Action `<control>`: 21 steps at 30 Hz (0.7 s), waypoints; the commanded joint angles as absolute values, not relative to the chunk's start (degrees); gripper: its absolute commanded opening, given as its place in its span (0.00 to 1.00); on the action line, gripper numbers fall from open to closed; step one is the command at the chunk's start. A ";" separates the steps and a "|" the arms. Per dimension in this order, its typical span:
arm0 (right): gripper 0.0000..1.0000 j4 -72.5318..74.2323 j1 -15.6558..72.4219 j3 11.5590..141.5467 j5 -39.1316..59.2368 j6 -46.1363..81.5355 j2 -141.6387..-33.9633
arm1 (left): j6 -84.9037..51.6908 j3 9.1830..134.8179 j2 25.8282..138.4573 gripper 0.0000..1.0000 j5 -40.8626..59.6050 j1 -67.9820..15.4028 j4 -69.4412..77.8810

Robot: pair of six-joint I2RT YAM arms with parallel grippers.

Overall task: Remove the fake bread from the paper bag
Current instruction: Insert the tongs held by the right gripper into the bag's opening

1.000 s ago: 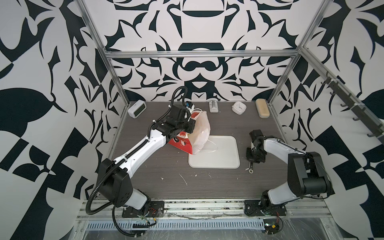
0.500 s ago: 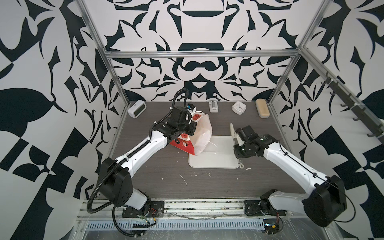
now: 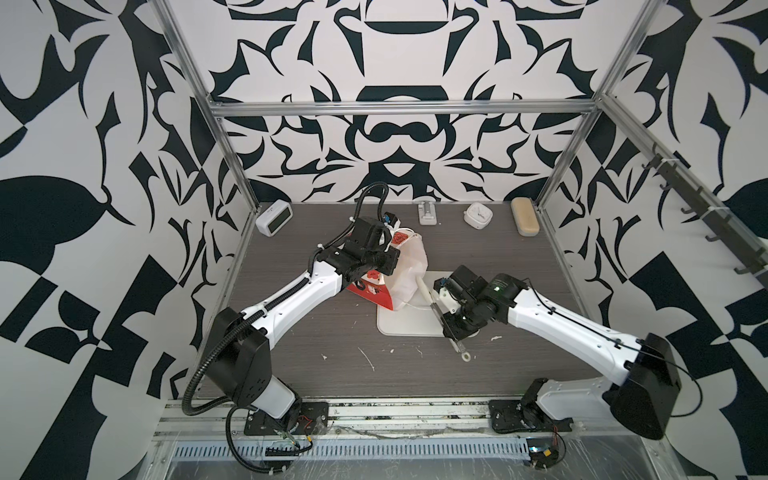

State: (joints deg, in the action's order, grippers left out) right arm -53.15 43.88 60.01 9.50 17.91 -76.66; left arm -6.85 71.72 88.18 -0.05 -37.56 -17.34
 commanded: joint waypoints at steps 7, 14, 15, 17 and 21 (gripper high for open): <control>0.23 -47.43 45.04 66.14 9.08 15.91 -83.06 | -5.91 70.47 86.81 0.00 -1.67 -38.67 -15.13; 0.41 -45.69 45.08 68.86 8.38 15.70 -85.05 | -5.63 69.09 85.88 0.00 -1.69 -39.02 -14.95; 0.41 -45.67 45.02 69.07 8.05 15.48 -85.21 | -5.55 68.87 85.78 0.00 -1.71 -39.11 -14.86; 0.38 -45.29 45.03 69.09 6.93 14.99 -85.39 | -5.45 68.56 85.62 0.00 -1.71 -39.11 -14.68; 0.36 -44.36 45.01 68.88 4.47 14.88 -84.75 | -5.11 67.83 85.12 0.00 -2.01 -39.11 -14.42</control>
State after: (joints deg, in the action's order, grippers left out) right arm -46.15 44.84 66.85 7.20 15.73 -85.95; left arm -5.54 68.84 87.26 -1.72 -38.92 -15.97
